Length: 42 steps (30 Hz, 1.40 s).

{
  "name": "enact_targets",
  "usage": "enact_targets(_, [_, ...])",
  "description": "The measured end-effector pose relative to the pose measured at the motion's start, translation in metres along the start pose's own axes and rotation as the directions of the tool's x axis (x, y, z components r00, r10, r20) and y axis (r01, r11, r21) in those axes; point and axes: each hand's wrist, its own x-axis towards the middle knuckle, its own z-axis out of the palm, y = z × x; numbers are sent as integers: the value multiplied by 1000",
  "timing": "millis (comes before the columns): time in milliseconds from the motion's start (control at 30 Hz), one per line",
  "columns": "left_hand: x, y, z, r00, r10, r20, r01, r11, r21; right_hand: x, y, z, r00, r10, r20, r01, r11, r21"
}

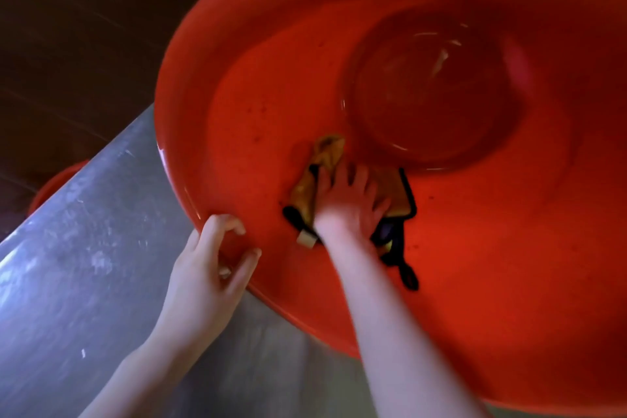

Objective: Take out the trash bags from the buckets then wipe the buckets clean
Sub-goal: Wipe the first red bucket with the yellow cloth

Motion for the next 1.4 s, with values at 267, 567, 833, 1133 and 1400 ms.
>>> enact_targets(267, [-1, 0, 5, 1000, -11, -15, 12, 1000, 1, 6, -5, -2, 999, -19, -31, 19, 1000, -7])
enact_targets(567, [0, 0, 2, 1000, 18, 5, -18, 1000, 8, -79, 1, -4, 949, -295, -110, 293, 955, -39])
enact_targets(833, [-2, 9, -12, 993, 9, 119, -17, 998, 68, 60, 5, 2, 996, -63, -61, 65, 997, 35])
enact_targets(1133, [48, 32, -64, 925, 366, -100, -310, 882, 356, 56, 31, -3, 982, -184, -39, 181, 981, -68])
enact_targets(1400, [-13, 13, 7, 997, 51, 50, -50, 999, -11, 60, 88, -25, 981, -170, -88, 124, 916, -382])
